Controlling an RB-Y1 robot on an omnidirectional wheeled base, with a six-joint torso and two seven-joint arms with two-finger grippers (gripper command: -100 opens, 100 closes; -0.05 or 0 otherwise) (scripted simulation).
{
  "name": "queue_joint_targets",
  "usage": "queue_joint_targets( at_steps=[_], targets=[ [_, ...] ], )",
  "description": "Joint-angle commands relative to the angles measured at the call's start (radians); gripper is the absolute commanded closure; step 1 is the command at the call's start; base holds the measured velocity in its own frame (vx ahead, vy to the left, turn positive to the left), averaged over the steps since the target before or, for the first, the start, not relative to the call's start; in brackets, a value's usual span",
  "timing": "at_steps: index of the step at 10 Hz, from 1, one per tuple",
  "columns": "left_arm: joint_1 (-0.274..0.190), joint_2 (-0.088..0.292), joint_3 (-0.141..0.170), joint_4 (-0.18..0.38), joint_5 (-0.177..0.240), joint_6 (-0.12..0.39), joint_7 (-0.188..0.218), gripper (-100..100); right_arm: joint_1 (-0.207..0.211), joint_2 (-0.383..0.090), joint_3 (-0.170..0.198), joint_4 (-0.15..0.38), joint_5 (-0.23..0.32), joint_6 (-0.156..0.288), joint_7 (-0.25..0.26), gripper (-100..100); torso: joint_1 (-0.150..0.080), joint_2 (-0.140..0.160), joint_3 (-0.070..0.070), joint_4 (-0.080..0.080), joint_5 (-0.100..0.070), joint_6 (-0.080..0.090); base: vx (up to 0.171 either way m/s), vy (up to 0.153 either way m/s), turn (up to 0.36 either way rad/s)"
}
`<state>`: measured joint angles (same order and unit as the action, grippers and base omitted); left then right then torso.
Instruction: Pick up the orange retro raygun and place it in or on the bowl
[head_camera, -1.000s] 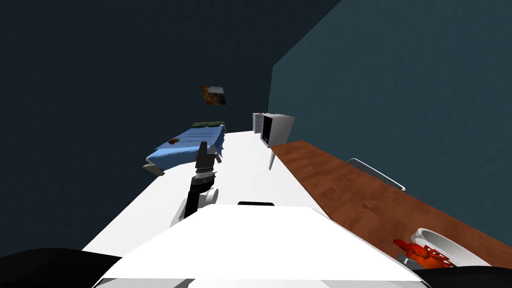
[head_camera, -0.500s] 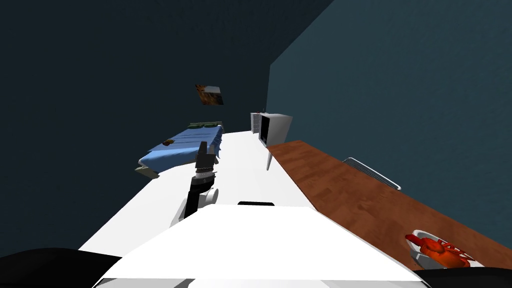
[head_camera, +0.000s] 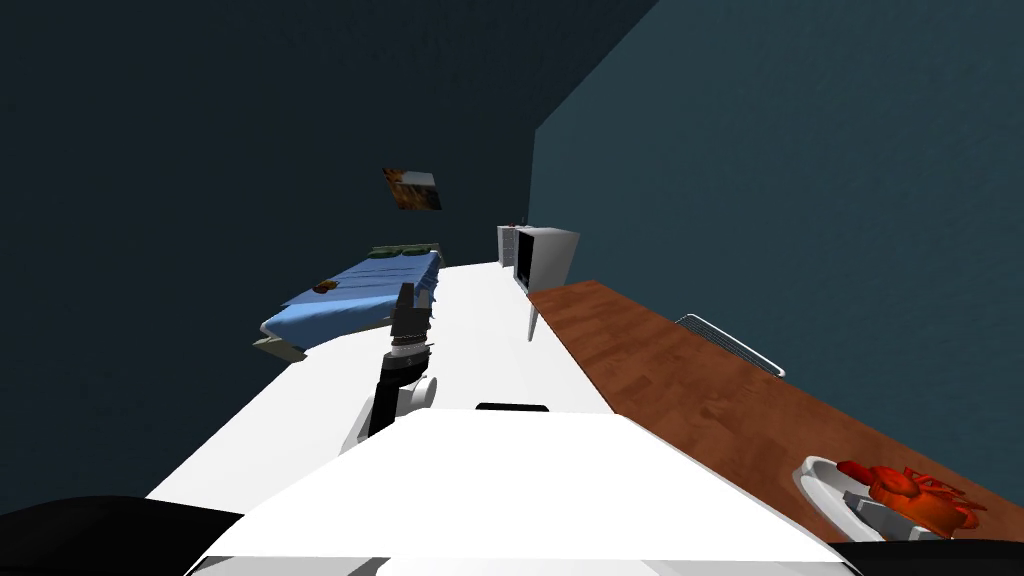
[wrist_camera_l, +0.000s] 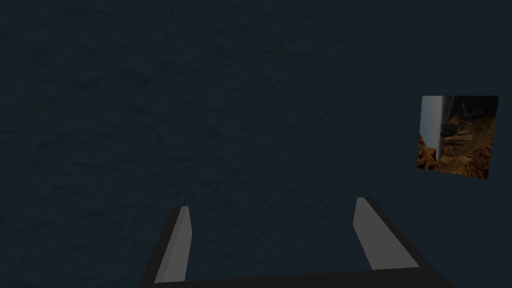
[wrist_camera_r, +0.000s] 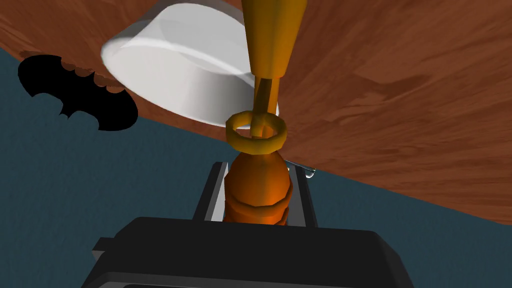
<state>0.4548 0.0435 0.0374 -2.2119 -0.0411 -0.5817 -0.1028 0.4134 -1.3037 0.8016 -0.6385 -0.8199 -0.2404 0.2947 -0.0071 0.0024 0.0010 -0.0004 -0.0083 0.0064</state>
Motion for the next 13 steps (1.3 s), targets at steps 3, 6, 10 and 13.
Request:
queue_joint_targets(
  at_steps=[3,6,10,13],
  targets=[
    [0.000,0.000,0.000,0.000,0.000,0.000,0.000,0,-0.022,-0.006,-0.015,0.068,0.021,0.016,0.030,100,-0.001,0.001,0.000,0.000,0.000,0.001,0.013,-0.147,-0.034],
    [0.000,0.000,0.000,0.000,0.000,0.000,0.000,0,-0.037,-0.013,-0.037,0.105,0.033,0.028,0.048,100,0.006,0.001,0.001,0.000,0.000,0.000,0.011,-0.078,-0.027],
    [0.000,0.000,0.000,0.000,0.000,0.000,0.000,0,-0.043,-0.011,-0.037,0.121,0.038,0.029,0.051,-100,0.011,0.001,0.001,0.000,0.001,0.000,0.014,-0.033,-0.009],
    [0.000,0.000,0.000,0.000,0.000,0.000,0.000,0,-0.043,-0.011,-0.037,0.121,0.038,0.029,0.050,-100,0.013,0.002,0.001,0.001,0.002,0.000,0.000,0.000,0.000]
  ],
)
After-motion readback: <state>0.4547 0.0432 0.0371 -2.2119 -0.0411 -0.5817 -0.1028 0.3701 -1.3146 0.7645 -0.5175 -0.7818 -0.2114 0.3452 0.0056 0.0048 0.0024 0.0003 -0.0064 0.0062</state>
